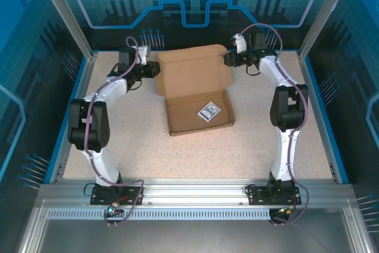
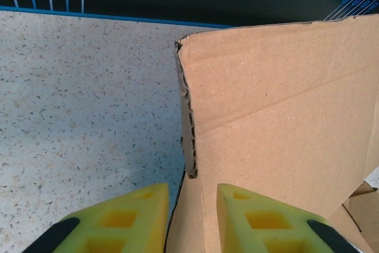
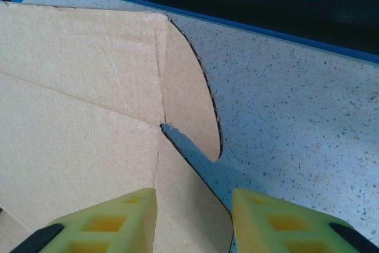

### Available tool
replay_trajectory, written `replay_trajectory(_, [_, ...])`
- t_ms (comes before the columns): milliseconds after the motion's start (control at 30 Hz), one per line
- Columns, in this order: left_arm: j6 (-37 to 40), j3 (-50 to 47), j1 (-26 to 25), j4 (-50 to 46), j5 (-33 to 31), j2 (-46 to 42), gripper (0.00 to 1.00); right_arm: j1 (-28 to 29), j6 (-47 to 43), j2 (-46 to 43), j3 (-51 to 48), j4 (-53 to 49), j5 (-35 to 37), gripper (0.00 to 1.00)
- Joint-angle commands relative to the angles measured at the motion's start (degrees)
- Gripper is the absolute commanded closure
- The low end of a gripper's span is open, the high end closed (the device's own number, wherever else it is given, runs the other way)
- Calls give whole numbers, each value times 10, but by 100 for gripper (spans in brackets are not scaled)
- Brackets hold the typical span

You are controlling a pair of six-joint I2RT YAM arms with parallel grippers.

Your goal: Fold the paper box

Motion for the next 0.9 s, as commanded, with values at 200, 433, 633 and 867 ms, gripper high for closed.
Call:
replay_trajectory(200, [17, 10, 3, -27, 18, 5, 59, -10, -18, 15, 23, -23, 0, 48])
replay_trajectory(433, [12, -5, 3, -25, 22, -7, 65, -11, -19, 12, 17, -22, -19, 55])
replay_trajectory(633, [11, -8, 3, -29, 23, -9, 70, -11, -20, 10, 8, -16, -33, 68])
replay_trajectory(867, [11, -3, 3, -36, 27, -7, 81, -11, -22, 2, 3, -17, -40, 79])
